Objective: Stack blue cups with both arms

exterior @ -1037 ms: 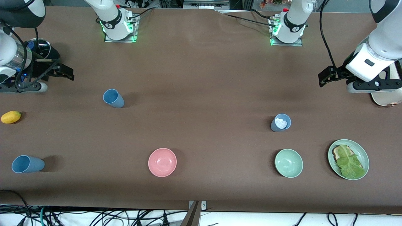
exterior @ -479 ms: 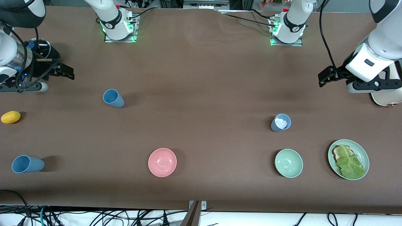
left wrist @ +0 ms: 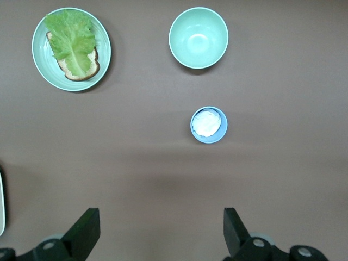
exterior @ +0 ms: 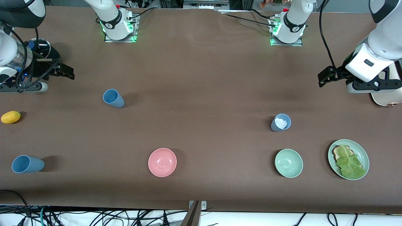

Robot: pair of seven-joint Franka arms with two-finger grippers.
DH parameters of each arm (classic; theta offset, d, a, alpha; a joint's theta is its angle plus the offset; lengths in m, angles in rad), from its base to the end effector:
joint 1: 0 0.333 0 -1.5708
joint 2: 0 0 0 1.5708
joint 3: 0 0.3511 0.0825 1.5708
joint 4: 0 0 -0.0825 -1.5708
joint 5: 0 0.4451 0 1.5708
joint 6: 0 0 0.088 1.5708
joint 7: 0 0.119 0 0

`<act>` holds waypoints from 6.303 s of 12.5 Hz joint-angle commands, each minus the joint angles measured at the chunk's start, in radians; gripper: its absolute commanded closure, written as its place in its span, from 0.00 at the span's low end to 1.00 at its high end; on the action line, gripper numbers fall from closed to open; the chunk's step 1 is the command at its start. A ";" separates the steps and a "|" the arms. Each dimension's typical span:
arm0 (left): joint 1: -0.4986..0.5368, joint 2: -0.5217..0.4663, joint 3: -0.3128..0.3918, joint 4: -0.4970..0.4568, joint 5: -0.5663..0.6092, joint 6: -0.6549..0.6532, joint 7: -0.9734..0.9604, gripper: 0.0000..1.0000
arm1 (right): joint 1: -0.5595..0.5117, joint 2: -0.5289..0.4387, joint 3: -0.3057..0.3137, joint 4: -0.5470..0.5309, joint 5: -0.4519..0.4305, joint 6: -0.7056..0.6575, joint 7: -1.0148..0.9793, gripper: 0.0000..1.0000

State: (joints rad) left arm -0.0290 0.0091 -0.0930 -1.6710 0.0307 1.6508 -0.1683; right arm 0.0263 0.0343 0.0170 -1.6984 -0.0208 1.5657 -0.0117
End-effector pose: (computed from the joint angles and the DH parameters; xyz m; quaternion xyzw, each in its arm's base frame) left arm 0.6174 -0.0720 0.5953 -0.9995 -0.0217 0.0123 0.0168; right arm 0.6136 0.0240 0.5588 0.9961 0.0282 -0.0832 0.0114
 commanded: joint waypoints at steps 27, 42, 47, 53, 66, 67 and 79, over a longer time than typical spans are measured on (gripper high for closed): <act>0.000 0.005 0.004 0.017 -0.028 -0.016 0.009 0.00 | -0.005 0.016 0.015 -0.137 0.012 0.110 -0.008 0.00; -0.008 0.028 0.004 0.007 -0.023 -0.019 0.000 0.00 | -0.005 0.101 0.035 -0.596 0.005 0.715 -0.040 0.09; -0.023 0.218 0.004 0.002 -0.020 -0.002 0.001 0.00 | -0.005 0.142 0.032 -0.601 0.005 0.772 -0.068 0.22; -0.028 0.354 0.004 -0.077 -0.014 0.275 0.007 0.00 | -0.006 0.145 0.032 -0.599 0.007 0.777 -0.068 0.97; -0.032 0.420 0.003 -0.259 -0.023 0.629 0.009 1.00 | 0.277 0.288 0.037 -0.181 0.051 0.478 0.398 1.00; -0.035 0.420 -0.008 -0.245 -0.029 0.624 0.004 1.00 | 0.315 0.306 0.037 -0.155 0.073 0.478 0.461 1.00; -0.152 0.460 -0.304 -0.105 -0.061 0.524 -0.589 1.00 | 0.314 0.388 0.005 0.088 0.075 0.211 0.310 1.00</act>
State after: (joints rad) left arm -0.1296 0.4427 -0.4041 -1.8124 -0.0029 2.1944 -0.7119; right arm 0.3631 0.4320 0.0195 -1.6307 0.0415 1.8331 0.3942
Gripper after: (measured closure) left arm 0.991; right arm 0.956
